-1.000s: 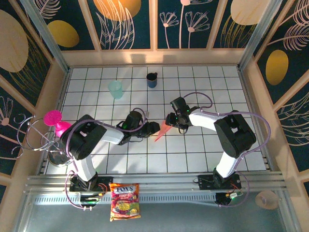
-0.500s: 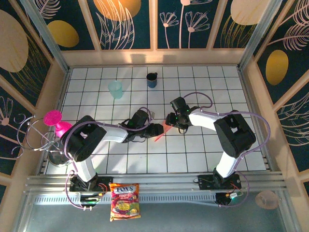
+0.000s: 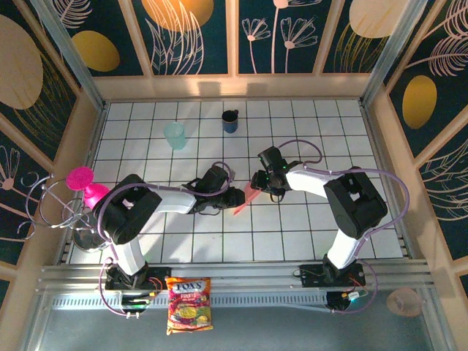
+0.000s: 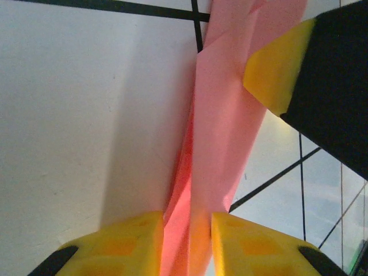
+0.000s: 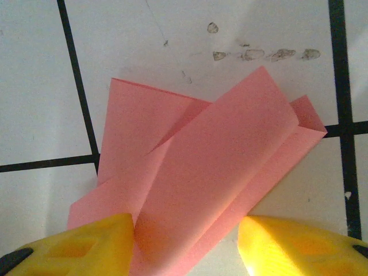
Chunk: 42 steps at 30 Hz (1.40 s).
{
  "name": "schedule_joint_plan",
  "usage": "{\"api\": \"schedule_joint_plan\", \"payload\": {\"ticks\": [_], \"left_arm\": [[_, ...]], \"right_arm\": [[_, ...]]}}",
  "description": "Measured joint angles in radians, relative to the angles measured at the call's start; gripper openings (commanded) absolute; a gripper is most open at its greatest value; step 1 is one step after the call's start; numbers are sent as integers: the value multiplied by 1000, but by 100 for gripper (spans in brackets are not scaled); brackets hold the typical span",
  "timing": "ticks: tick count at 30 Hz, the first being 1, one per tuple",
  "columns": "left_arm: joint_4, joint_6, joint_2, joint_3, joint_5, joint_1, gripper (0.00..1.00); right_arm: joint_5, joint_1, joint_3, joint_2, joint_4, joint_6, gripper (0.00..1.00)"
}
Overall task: Fold a paper plane with a square sheet of paper (pick it up from the middle)
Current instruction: Fold the wing for the fifth time at the center of the table.
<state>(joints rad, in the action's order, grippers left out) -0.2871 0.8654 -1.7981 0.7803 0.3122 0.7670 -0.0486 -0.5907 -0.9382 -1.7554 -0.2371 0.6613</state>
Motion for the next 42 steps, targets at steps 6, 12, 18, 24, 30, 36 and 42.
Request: {"api": "schedule_joint_plan", "payload": {"ticks": [6,12,18,24,30,36,42], "left_arm": [[30,-1,-9,19,-10,2,25],[57,-2,-15,35,-10,2,25],[76,-6,-20,47,-10,2,25],[95,-23,-23,56,-10,2,25],[114,-28,-26,68,-10,2,25],[125,-33,-29,75,-10,2,25],[127,-35,-30,77,-10,2,25]], "right_arm": [[4,0,0,-1,-1,2,53],[8,0,3,-2,-2,2,51],[10,1,4,1,-1,2,50],[-5,2,18,49,19,2,56],[-5,11,71,243,54,9,54],[-108,10,108,325,174,28,40],[-201,8,121,229,259,33,32]]}}
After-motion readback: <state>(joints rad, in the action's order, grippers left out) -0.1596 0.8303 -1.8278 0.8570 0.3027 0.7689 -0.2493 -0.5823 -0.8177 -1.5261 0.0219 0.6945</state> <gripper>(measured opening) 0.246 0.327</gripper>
